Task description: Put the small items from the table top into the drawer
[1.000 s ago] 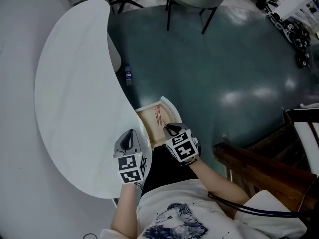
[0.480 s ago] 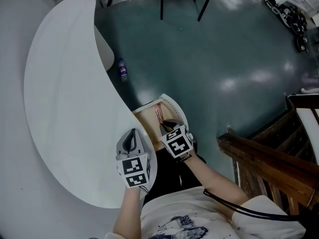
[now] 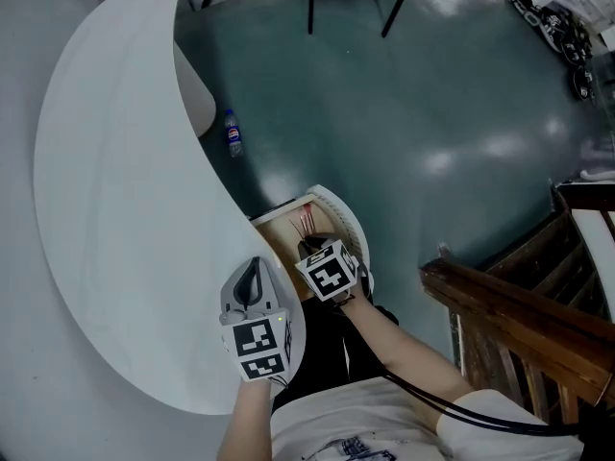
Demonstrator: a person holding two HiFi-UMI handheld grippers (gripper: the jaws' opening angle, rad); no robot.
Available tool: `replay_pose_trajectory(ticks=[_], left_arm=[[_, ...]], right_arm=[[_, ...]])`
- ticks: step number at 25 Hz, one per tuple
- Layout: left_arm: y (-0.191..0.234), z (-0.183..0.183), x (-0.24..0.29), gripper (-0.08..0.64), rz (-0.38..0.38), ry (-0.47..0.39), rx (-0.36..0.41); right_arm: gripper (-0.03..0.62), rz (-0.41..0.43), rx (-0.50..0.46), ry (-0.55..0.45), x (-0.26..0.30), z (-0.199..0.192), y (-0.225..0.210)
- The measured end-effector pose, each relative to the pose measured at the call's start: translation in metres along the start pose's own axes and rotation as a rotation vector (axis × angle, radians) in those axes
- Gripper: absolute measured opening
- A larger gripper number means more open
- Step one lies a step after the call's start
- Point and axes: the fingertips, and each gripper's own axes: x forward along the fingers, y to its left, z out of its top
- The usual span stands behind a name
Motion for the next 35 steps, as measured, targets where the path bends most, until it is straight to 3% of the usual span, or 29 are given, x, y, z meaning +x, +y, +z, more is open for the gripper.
replay_pose_trajectory(ticks=[16,20,35], left_arm=[[-0.001,-0.003,0.004,0.034,-0.016,0.03,0.017],[-0.002,-0.003,0.003,0.034,-0.025,0.034,0.017],[0.001,-0.001,0.005,0.034,-0.028,0.039,0.018]], right_arm=[[0.054,-0.054,-0.019,0.112,0.065,-0.023,-0.017],[0.054,-0.096,-0.048,0.124,0.072,-0.026,-0.024],[0.055,-0.109,-0.046,0.135,0.077,-0.028,-0.028]])
